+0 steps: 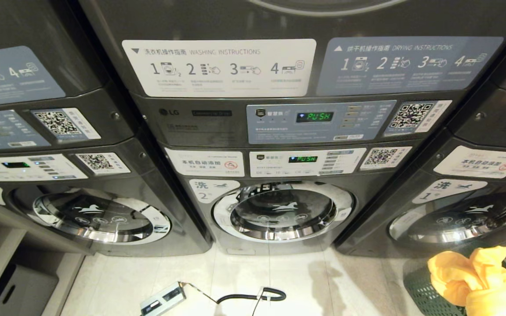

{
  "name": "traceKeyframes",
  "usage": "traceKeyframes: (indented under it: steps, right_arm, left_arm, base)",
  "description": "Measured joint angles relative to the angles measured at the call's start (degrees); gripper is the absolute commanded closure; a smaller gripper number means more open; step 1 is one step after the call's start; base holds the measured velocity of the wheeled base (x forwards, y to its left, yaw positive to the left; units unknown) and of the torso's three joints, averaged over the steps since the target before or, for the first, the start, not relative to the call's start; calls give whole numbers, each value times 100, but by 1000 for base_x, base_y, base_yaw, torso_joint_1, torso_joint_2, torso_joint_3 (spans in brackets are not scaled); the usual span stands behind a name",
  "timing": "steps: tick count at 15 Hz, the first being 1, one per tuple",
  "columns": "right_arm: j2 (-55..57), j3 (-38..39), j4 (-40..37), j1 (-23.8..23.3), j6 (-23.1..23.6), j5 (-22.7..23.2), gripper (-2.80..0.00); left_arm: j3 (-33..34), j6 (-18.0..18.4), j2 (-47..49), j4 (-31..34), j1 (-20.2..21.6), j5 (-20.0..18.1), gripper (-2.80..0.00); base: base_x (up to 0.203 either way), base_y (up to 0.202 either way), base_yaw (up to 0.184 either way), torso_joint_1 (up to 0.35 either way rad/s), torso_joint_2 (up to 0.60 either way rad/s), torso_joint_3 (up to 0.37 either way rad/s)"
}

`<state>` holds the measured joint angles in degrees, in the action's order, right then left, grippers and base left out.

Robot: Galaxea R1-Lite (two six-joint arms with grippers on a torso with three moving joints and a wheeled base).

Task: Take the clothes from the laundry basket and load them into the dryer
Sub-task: Put the clothes in the dryer

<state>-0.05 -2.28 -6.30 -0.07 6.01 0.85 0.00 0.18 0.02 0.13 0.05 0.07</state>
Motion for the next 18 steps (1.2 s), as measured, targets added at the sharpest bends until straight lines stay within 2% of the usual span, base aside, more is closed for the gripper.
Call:
traceKeyframes:
  steps: [18]
  right_arm:
    - [0,-2,2,2,5,0,0]
  left_arm:
    - [0,0,0,-2,-2,0,0]
  base:
    - [0,0,0,62,-117,-57]
